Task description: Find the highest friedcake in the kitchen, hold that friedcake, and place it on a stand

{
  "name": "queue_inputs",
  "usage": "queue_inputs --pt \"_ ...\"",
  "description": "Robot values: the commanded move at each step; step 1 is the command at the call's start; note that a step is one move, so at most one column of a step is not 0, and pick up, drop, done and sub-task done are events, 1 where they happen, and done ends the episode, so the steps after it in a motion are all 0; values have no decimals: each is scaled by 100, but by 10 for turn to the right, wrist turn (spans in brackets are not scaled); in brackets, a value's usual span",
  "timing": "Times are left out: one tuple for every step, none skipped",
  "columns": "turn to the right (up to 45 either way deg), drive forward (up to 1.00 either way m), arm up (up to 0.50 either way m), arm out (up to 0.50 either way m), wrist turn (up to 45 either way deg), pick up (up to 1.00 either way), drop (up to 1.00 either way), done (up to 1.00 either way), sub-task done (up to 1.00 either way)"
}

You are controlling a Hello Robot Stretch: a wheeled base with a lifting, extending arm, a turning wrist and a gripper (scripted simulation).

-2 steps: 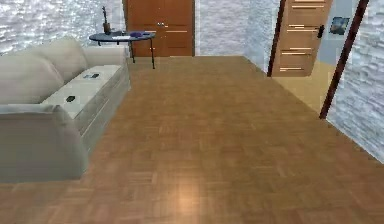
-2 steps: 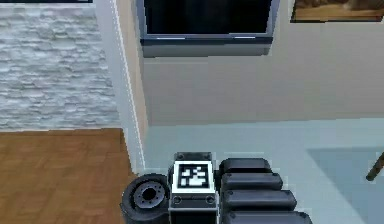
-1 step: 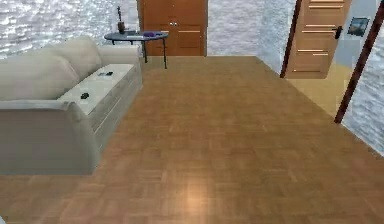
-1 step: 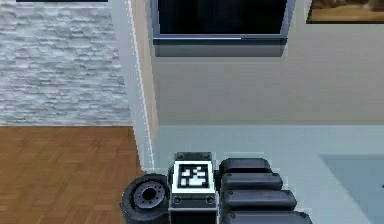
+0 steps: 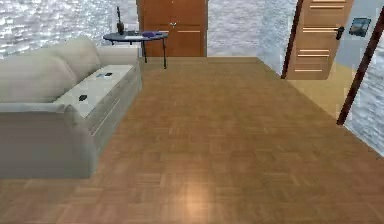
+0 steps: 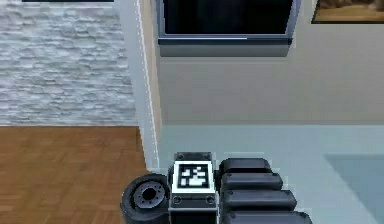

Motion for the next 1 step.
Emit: queue_inputs --pt "270 0 0 0 0 0 0 0 0"
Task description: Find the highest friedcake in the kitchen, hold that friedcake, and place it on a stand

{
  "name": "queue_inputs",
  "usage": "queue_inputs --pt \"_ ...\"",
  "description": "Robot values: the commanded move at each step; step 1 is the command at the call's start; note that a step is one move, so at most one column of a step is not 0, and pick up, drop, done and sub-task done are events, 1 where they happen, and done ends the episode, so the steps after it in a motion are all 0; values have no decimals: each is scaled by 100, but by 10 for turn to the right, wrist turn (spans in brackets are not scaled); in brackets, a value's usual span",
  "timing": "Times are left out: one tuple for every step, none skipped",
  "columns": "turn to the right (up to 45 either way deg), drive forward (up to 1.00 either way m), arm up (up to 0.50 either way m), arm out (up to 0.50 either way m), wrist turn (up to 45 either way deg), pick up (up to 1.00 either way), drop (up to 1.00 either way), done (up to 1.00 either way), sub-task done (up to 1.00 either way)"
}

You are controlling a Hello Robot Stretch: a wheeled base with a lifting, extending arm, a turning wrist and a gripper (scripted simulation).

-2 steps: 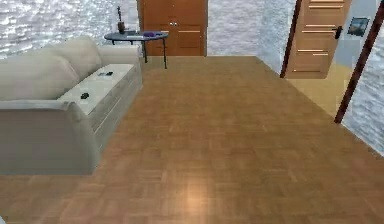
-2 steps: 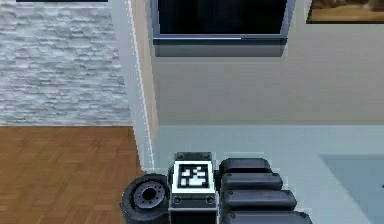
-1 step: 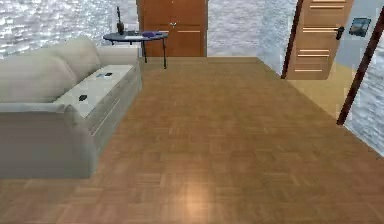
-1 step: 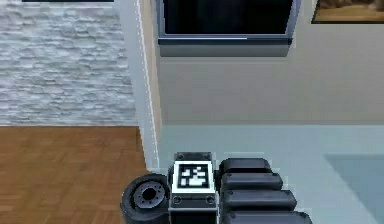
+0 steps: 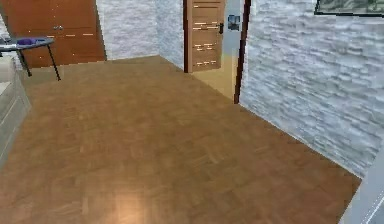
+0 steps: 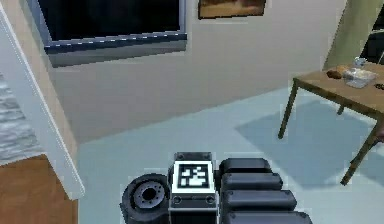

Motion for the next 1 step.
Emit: queue_inputs --pt "0 100 0 0 0 0 0 0 0"
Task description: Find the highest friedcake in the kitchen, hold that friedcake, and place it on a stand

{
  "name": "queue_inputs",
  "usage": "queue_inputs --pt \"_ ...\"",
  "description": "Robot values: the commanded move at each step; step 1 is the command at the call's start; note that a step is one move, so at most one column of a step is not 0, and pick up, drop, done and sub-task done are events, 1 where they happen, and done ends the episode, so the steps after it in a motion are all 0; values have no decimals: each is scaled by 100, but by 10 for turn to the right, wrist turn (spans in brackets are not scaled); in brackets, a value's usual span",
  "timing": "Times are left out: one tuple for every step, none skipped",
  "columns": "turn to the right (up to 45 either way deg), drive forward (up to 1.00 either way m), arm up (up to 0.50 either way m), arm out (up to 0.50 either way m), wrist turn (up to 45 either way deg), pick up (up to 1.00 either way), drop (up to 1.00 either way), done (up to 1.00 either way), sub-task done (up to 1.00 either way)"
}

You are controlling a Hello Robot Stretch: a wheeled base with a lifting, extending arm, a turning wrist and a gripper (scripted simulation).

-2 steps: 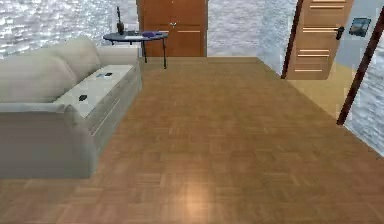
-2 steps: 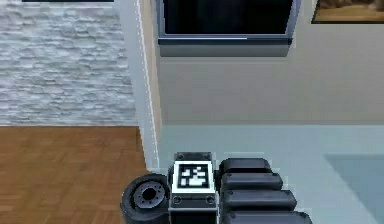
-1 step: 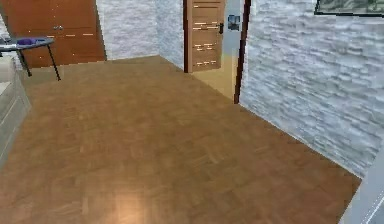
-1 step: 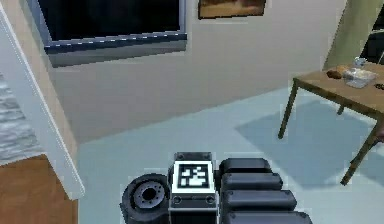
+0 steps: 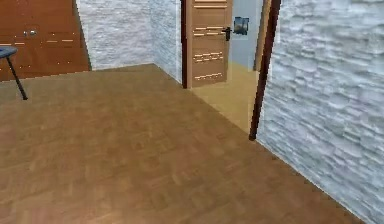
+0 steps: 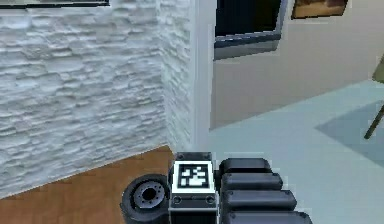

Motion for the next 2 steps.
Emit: queue_inputs --pt "30 0 0 0 0 0 0 0 0" --pt "0 100 0 0 0 0 0 0 0"
